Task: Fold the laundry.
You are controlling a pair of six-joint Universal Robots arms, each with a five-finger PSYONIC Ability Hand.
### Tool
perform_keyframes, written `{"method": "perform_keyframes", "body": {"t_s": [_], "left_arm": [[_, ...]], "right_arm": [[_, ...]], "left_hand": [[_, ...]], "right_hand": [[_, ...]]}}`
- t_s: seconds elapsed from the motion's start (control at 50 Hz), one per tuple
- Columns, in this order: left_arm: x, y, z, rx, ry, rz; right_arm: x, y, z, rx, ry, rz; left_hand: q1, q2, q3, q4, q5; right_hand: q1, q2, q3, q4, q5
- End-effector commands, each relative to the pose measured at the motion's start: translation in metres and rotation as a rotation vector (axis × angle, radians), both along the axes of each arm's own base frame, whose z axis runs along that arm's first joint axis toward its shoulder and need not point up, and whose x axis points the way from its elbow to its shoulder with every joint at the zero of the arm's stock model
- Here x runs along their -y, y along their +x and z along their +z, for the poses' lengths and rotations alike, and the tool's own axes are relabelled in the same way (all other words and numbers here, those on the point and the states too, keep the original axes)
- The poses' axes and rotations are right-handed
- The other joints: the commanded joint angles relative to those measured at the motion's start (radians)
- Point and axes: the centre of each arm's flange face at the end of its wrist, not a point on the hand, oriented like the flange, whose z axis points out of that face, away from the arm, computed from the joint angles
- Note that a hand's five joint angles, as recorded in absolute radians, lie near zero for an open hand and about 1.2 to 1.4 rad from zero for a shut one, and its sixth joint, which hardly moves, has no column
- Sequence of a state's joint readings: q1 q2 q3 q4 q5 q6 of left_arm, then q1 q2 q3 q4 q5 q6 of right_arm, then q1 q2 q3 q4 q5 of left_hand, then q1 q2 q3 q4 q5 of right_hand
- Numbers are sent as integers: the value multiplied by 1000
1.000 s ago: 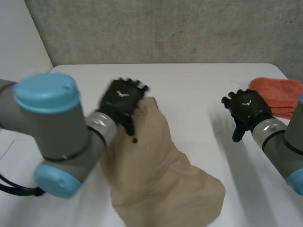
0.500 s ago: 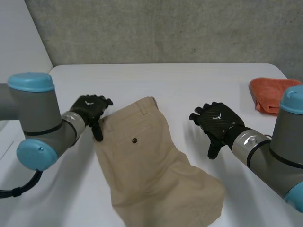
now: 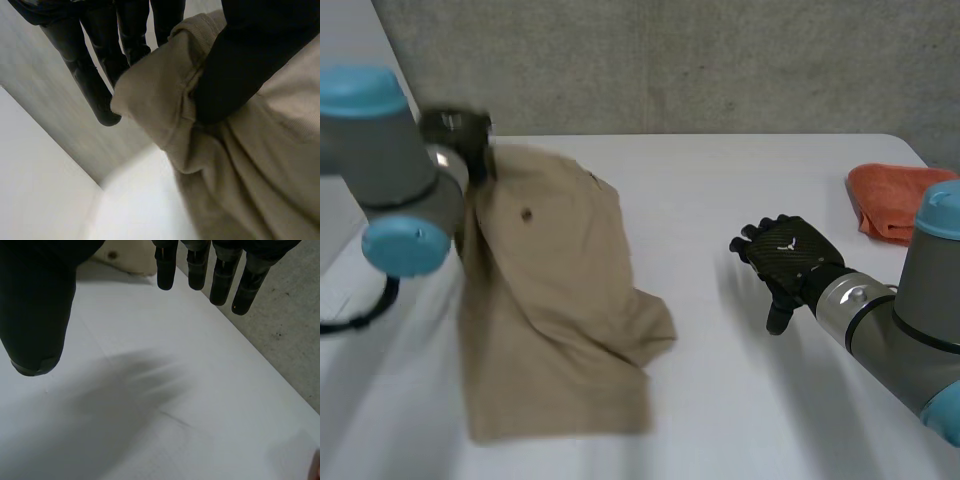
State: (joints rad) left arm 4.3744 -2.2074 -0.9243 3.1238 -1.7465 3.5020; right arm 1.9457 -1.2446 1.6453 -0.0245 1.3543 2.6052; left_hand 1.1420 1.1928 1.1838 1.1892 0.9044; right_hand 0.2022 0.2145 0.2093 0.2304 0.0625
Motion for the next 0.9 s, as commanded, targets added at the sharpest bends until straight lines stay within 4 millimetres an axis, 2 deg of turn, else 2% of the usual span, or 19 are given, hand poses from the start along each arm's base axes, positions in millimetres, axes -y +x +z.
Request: {"method": "perform_keyframes", "body": {"t_s": [0.02,0.06,0.14,0.16,0.26,0.28,0.3,0.32,0.34,0.4,0.44,0.5,0.52,0.54,0.62,0.66,0.76,0.84,0.9], "left_arm": [[-36,-54,71,-20,-224,-229],[-50,-69,72,-23,-227,-287],[-96,-110,57,-19,-179,-432],[-120,-126,44,-6,-138,-494],[-189,-154,-1,41,-8,-660],[-197,-156,-6,45,11,-679],[-207,-159,-12,49,33,-700],[-222,-162,-23,58,73,-742],[-230,-163,-28,72,89,-761],[-248,-162,-38,104,124,-787],[-247,-159,-36,103,125,-777],[-227,-146,-21,87,95,-690],[-216,-140,-15,81,83,-650],[-190,-123,-7,75,69,-562],[-142,-86,4,59,58,-408],[-133,-75,4,61,66,-376],[-122,-47,-13,93,155,-310],[-111,-20,-41,112,257,-288],[-109,-13,-50,105,286,-309]], "right_arm": [[2,-2,3,-7,-13,-31],[3,-4,3,-12,-18,-48],[6,-5,6,-12,-31,-63],[7,-5,7,-11,-34,-66],[21,-16,10,3,-53,-118],[24,-19,11,4,-59,-133],[30,-25,13,5,-71,-163],[32,-27,14,5,-76,-174],[34,-28,14,4,-82,-184],[41,-33,18,5,-99,-213],[44,-36,19,5,-101,-222],[50,-41,22,4,-110,-232],[51,-42,23,5,-112,-236],[52,-41,25,6,-115,-235],[48,-42,34,-8,-120,-228],[41,-42,45,-23,-126,-216],[18,-43,58,-57,-73,-178],[-13,-35,52,-61,36,-103],[-33,-30,43,-56,85,-64]], "left_hand": [[254,203,213,207,317],[254,203,213,207,317],[254,203,213,207,317],[254,203,213,207,317],[254,203,213,207,317],[156,105,114,109,219],[-118,-169,-160,-166,-55],[-784,-835,-826,-831,-721],[-967,-1018,-1009,-1015,-904],[-967,-1018,-1009,-1015,-904],[-967,-1018,-1009,-1015,-904],[-967,-1018,-1009,-1015,-904],[-967,-1018,-1009,-1015,-904],[-967,-1018,-1009,-1015,-904],[-967,-1018,-1009,-1015,-904],[-967,-1018,-1009,-1015,-904],[-958,-1009,-1000,-1005,-895],[-917,-968,-959,-964,-854],[-864,-915,-906,-911,-801]], "right_hand": [[-28,-40,-35,-56,-62],[-28,-40,-35,-56,-62],[-28,-40,-35,-56,-62],[-28,-40,-35,-56,-62],[-28,-40,-35,-56,-62],[-28,-40,-35,-56,-62],[-28,-40,-35,-56,-62],[-28,-40,-35,-56,-62],[-28,-40,-35,-56,-62],[-28,-40,-35,-56,-62],[-28,-40,-35,-56,-62],[-28,-40,-35,-56,-62],[-28,-40,-35,-56,-62],[-28,-40,-35,-56,-62],[-28,-40,-35,-56,-62],[-28,-40,-35,-56,-62],[-28,-40,-35,-56,-62],[-28,-40,-35,-56,-62],[-28,-40,-35,-56,-62]]}}
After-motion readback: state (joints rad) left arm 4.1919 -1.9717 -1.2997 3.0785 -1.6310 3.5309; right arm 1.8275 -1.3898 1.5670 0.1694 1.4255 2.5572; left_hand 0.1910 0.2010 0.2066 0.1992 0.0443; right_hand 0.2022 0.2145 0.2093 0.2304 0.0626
